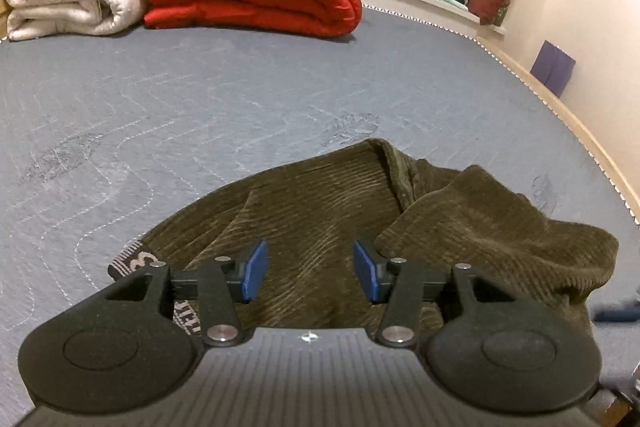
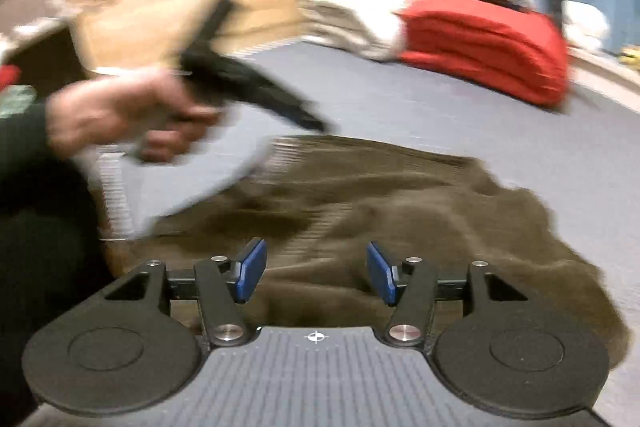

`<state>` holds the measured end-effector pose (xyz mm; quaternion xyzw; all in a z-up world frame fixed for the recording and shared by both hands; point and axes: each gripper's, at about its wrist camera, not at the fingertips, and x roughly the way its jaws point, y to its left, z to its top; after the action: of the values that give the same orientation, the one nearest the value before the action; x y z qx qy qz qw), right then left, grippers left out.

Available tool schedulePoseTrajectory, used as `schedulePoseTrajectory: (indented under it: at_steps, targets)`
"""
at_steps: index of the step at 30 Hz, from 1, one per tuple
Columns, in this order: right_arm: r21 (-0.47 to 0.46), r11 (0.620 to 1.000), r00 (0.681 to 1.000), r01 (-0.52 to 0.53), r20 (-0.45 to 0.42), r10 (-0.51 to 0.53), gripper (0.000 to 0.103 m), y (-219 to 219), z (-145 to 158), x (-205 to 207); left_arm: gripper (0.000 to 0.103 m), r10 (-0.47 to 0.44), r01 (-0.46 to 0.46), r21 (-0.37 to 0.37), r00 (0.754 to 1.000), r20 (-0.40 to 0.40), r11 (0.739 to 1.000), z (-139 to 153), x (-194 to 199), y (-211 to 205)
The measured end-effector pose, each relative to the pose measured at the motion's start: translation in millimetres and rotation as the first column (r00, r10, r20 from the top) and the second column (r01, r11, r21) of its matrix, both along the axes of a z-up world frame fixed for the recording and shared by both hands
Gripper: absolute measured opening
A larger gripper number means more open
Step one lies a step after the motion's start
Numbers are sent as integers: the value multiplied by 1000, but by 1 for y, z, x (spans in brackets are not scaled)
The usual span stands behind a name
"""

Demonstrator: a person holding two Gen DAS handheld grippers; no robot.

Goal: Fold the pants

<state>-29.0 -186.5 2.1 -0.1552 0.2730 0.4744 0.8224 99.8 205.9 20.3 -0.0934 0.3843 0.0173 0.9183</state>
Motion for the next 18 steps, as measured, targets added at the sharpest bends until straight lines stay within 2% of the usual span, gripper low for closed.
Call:
schedulePoseTrajectory:
  at_steps: [3,5,7,9,10,11,12,15,18]
  targets:
    - [-130,985,992,111,77,-102,57,27,-26,16,53,10,-10,10,1000,-19,1000,-7,-2,2]
    - [-217,967,986,131,126,-105,57,50,-44,23,53,15,-14,19,1000,-28,1000,-8,-4,4]
    - [-268,955,987,125,134,-92,55,65,-60,28,53,18,-17,20,999,-30,1000,-9,-6,4]
    - [-323,933,981,158,158,-112,43,76,-72,35,53,19,-18,19,999,-30,1000,-9,-7,4]
    - [-332,927,980,172,151,-128,34,77,-74,39,53,18,-18,16,999,-28,1000,-8,-7,4]
    - [-325,929,981,179,132,-142,24,76,-74,42,54,17,-17,13,1000,-25,1000,-8,-7,3]
    - [-312,932,980,185,127,-152,19,75,-71,43,54,15,-14,11,1000,-22,1000,-7,-7,2]
    - [-230,947,968,226,159,-193,14,55,-48,39,54,6,-6,8,1000,-18,1000,-6,-6,-3]
    - [-79,939,937,335,129,-324,11,11,-13,43,54,-10,10,-11,1000,-17,1000,-2,-6,-10]
